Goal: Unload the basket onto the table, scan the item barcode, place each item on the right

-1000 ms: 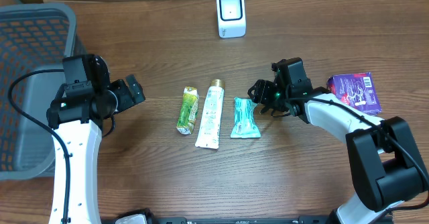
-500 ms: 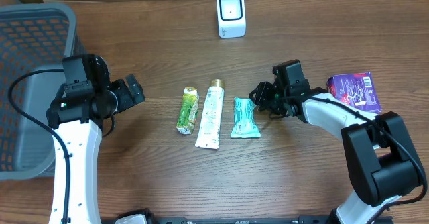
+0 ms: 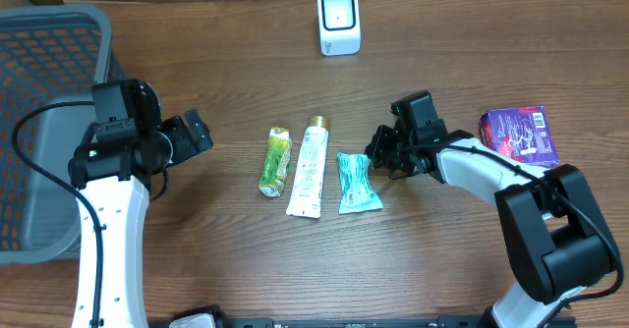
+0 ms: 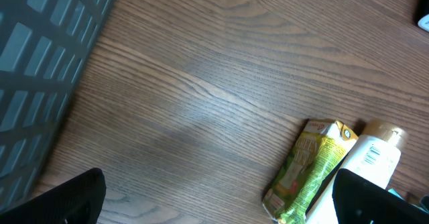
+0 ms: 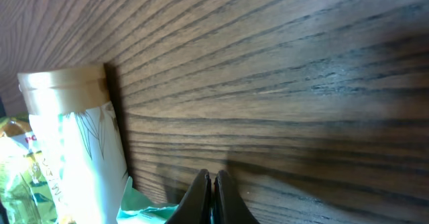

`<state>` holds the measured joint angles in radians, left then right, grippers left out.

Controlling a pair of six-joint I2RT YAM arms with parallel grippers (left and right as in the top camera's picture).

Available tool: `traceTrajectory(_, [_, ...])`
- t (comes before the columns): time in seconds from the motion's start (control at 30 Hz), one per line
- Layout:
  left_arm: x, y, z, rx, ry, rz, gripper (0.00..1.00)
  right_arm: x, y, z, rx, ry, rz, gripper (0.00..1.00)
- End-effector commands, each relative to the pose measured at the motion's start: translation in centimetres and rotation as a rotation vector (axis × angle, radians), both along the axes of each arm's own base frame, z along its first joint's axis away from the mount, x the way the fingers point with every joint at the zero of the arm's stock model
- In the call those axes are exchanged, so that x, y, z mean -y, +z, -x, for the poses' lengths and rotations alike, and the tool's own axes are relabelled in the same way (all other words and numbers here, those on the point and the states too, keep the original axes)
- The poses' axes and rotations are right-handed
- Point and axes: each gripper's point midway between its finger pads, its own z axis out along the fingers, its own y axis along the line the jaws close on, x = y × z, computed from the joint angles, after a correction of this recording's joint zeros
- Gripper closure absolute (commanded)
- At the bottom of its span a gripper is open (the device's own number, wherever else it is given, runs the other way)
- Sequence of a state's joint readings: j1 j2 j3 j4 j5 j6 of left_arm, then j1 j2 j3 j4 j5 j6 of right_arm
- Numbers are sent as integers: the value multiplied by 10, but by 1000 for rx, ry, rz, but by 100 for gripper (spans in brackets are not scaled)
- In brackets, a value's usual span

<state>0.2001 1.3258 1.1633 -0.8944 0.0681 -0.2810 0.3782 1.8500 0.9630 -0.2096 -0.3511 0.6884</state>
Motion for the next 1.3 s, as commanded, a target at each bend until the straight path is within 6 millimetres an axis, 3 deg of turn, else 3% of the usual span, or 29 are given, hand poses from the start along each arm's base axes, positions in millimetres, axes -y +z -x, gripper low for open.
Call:
traceTrajectory(0.0, [0,2,1,9,-17,-9,0,10,2,-10,7,-31,-4,96])
traceTrajectory(0.07, [0,2,1,8,-17,-9,0,23,5,-15,4,-63,-2,96])
traceTrajectory(0.2, [0,2,1,9,-17,-9,0,79,19,-22,-2,-208,83,96])
traceTrajectory(0.3, [0,2,1,9,-17,-9,0,115,27,-15,-37,-333,161,96])
traceTrajectory(0.37, [0,2,1,8,-17,-9,0,127,35,-4,-64,-354,181,96])
traceTrajectory(0.63, [0,2,1,8,-17,-9,0,104,37,55,-204,-82,152,53])
traceTrajectory(0.73, [0,2,1,8,-17,-9,1,99,34,73,-232,19,185,52])
traceTrajectory(0.93, [0,2,1,8,-17,-9,0,77,30,82,-167,190,265,76])
traceTrajectory(1.03, [0,2,1,8,-17,-9,0,94,19,84,-182,109,459,96])
traceTrajectory(1.27, [0,2,1,8,-17,-9,0,81,10,82,-156,111,503,96])
